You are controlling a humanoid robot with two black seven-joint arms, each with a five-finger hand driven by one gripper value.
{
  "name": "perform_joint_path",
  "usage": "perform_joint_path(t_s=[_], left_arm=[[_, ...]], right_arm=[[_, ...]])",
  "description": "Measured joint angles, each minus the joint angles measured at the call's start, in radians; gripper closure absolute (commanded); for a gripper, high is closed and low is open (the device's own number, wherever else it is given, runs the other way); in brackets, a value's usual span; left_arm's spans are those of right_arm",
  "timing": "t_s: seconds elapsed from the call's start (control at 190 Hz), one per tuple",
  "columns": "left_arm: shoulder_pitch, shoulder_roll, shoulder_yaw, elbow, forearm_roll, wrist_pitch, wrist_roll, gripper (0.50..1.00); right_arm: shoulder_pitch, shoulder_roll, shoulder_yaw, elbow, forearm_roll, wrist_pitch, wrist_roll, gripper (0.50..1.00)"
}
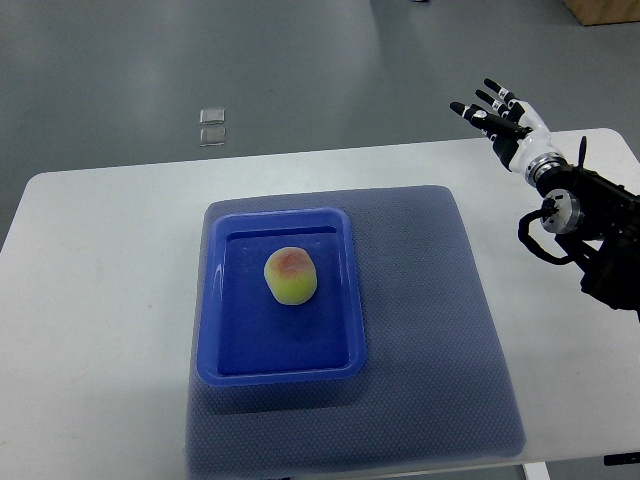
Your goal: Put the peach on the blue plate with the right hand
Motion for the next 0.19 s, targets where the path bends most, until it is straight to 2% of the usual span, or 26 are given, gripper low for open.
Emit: perform_joint_path(t_s=[0.194], left_arm=[[0.000,0.000,0.000,0.000,-0.001,0.000,0.000,0.500]], right_arm=[[-0.004,0.005,0.000,0.000,0.001,0.000,0.003,0.572]])
